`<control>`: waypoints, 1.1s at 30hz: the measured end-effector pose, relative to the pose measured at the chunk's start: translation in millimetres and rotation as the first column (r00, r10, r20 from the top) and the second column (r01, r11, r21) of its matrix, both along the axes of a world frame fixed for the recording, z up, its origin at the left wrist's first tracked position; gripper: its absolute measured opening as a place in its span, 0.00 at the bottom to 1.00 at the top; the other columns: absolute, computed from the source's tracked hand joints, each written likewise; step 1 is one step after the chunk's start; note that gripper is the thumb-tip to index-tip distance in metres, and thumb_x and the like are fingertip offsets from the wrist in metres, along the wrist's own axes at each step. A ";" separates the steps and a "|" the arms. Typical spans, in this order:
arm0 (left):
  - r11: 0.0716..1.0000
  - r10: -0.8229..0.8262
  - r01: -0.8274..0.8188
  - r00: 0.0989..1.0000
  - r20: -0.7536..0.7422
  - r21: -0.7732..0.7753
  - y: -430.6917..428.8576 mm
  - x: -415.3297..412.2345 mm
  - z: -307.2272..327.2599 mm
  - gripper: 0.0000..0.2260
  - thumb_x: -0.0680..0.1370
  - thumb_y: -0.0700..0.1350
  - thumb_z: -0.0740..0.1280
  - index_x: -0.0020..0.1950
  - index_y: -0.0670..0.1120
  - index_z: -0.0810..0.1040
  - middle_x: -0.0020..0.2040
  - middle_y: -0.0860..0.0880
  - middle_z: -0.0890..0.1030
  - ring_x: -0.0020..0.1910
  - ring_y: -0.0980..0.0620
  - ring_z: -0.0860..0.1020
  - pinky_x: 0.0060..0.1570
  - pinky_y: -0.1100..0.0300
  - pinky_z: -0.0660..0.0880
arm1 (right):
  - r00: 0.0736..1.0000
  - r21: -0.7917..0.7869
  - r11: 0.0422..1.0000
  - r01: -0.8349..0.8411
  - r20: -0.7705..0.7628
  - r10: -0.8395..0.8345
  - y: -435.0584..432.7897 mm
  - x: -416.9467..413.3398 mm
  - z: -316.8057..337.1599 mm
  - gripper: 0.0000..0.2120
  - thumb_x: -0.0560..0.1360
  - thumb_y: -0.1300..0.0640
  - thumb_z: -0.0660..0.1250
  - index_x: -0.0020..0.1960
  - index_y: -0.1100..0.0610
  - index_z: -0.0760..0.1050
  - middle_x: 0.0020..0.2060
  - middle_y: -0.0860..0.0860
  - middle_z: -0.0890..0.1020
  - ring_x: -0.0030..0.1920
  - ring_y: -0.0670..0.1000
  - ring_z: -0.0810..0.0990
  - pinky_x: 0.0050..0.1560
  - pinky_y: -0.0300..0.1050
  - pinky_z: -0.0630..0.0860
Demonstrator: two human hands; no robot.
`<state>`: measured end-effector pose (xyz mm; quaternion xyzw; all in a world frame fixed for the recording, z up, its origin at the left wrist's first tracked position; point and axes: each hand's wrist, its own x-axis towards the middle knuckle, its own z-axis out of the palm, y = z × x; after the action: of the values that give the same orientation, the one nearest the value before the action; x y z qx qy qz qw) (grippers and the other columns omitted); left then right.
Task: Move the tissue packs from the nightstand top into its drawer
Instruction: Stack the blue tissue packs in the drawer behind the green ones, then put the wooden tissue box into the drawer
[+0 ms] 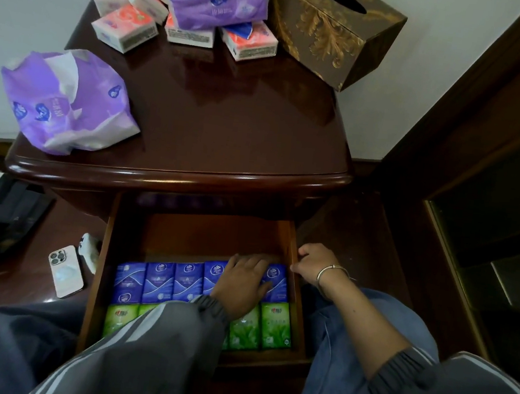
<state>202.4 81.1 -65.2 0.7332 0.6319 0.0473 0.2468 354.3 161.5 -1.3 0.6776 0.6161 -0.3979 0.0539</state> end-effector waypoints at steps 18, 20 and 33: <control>0.991 -0.044 0.051 0.998 -0.053 0.127 -24.7 -14.8 54.7 0.21 0.82 0.51 0.53 0.75 0.48 0.62 0.74 0.49 0.65 0.72 0.50 0.63 0.71 0.56 0.57 | 0.993 0.006 0.994 -0.113 0.039 0.113 -11.2 -1.0 11.0 0.10 0.72 0.56 0.68 0.51 0.58 0.79 0.51 0.56 0.83 0.51 0.56 0.81 0.45 0.40 0.73; 0.966 -0.109 0.108 0.994 -0.009 0.235 -30.2 -35.3 88.3 0.18 0.81 0.47 0.56 0.69 0.46 0.70 0.67 0.48 0.73 0.65 0.48 0.71 0.65 0.54 0.65 | 0.986 0.008 0.988 -0.156 0.063 0.155 -15.9 -3.6 24.0 0.16 0.72 0.54 0.68 0.58 0.57 0.77 0.57 0.57 0.81 0.57 0.56 0.79 0.51 0.40 0.73; 0.572 0.411 -0.266 0.911 0.010 0.776 -16.5 -208.4 261.2 0.19 0.74 0.49 0.58 0.60 0.43 0.77 0.58 0.45 0.79 0.55 0.41 0.77 0.52 0.49 0.71 | 0.943 0.735 0.663 -0.140 -0.106 0.316 -7.0 -50.0 185.0 0.14 0.73 0.56 0.69 0.58 0.55 0.78 0.55 0.51 0.82 0.57 0.50 0.79 0.57 0.38 0.70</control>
<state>-6.0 64.6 195.9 0.6335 0.6997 0.2920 -0.1545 304.3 154.6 183.7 0.5119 0.8043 -0.1890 -0.2352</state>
